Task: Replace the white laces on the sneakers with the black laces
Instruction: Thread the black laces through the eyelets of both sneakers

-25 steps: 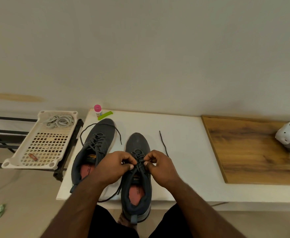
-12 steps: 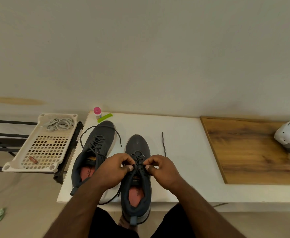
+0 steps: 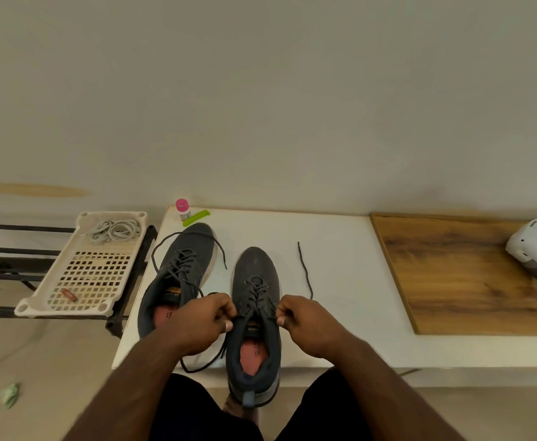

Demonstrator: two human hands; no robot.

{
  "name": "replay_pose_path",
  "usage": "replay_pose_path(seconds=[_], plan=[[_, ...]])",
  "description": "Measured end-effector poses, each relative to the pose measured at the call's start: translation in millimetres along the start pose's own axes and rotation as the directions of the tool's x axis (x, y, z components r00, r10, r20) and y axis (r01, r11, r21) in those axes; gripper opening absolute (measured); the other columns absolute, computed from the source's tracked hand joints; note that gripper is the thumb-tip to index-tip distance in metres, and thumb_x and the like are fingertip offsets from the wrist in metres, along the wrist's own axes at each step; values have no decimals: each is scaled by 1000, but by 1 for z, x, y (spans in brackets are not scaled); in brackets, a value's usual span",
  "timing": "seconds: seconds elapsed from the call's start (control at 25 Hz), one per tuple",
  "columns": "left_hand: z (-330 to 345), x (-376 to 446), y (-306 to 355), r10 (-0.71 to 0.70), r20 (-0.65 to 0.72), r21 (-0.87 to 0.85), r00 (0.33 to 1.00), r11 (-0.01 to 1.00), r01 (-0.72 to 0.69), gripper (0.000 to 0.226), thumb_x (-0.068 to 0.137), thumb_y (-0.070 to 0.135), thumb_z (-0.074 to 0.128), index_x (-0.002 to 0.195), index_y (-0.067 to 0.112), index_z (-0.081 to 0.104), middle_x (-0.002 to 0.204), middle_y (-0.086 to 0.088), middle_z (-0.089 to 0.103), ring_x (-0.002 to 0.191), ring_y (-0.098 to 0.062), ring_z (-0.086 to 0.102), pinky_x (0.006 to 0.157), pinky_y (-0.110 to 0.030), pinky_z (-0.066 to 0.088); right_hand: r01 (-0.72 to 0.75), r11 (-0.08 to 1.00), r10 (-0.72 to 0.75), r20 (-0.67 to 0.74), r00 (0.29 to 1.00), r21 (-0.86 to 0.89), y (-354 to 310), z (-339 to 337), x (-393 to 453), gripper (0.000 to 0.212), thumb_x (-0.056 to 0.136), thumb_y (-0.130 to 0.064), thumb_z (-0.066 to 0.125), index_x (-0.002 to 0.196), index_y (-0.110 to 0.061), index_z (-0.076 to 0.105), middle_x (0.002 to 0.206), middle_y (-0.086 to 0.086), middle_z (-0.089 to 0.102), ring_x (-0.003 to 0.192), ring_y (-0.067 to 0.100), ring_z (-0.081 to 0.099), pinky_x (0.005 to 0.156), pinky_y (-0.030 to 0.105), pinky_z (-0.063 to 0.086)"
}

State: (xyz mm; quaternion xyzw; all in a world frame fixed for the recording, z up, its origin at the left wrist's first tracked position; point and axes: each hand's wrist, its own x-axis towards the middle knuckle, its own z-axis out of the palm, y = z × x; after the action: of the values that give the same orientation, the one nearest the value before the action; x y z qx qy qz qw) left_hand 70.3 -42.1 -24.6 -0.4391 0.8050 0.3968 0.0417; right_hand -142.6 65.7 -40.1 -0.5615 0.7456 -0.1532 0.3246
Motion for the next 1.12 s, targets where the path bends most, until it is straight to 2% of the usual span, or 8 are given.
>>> replay_pose_path(seconds=[0.28,0.4,0.56,0.64,0.72,0.88,1.0,1.12], plan=[[4,-9,3,-49,9,36,999,998,49,7,97,26,53,91,27,56,90,6,66,87,-11,63,74,-25,49,-83,989,84,-2,996,-125,17,-1,-15,12,103,-19,47,99,-27,54,97,-2,67,85,14,61,75,27,48],[4,-16,5,-96,6,-103,995,990,96,7,99,23,48,96,24,54,83,0,70,78,-14,66,74,-31,53,-121,986,113,-73,991,-116,17,-15,-23,7,103,-28,51,98,-30,56,87,-4,66,77,11,60,73,28,51],[-21,-29,23,-123,-129,-432,984,900,56,7,97,21,56,102,24,60,72,-5,56,57,-14,51,61,-32,50,-56,986,96,-255,962,160,-2,-69,-39,9,95,-35,65,94,-26,68,67,-8,58,62,9,56,60,26,49],[-42,-39,40,-135,-167,-613,977,790,4,11,98,20,57,103,18,66,75,-6,57,54,-12,43,55,-29,45,-15,868,182,-291,939,496,-21,-103,-44,9,94,-27,68,92,-19,72,64,-4,54,56,10,51,58,28,52],[-63,-52,60,-103,-199,-726,975,683,-76,15,100,18,56,101,13,71,78,-7,61,50,-10,40,53,-28,44,38,590,214,-202,956,806,-47,-134,-54,11,97,-19,64,98,-11,71,69,2,54,54,11,46,57,29,51],[-99,-78,95,-29,-251,-851,968,484,-206,24,100,21,56,101,4,72,86,-10,67,48,-8,43,57,-29,51,130,276,26,-142,989,952,-91,-173,-78,25,100,-22,54,113,-8,69,96,6,72,69,19,62,64,35,58],[-114,-98,115,47,-224,-891,973,395,-224,32,103,22,47,108,1,70,97,-14,73,63,-18,62,68,-35,59,220,324,-76,-207,975,920,-116,-177,-85,28,98,-6,47,120,-8,65,114,8,74,87,27,70,69,40,59],[-121,-114,125,146,-255,-874,956,389,-293,25,102,5,45,113,2,67,108,-19,73,90,-30,72,83,-39,61,329,495,-56,-349,936,804,-137,-167,-87,17,99,-14,58,113,-9,68,102,9,76,81,26,71,67,37,59]])
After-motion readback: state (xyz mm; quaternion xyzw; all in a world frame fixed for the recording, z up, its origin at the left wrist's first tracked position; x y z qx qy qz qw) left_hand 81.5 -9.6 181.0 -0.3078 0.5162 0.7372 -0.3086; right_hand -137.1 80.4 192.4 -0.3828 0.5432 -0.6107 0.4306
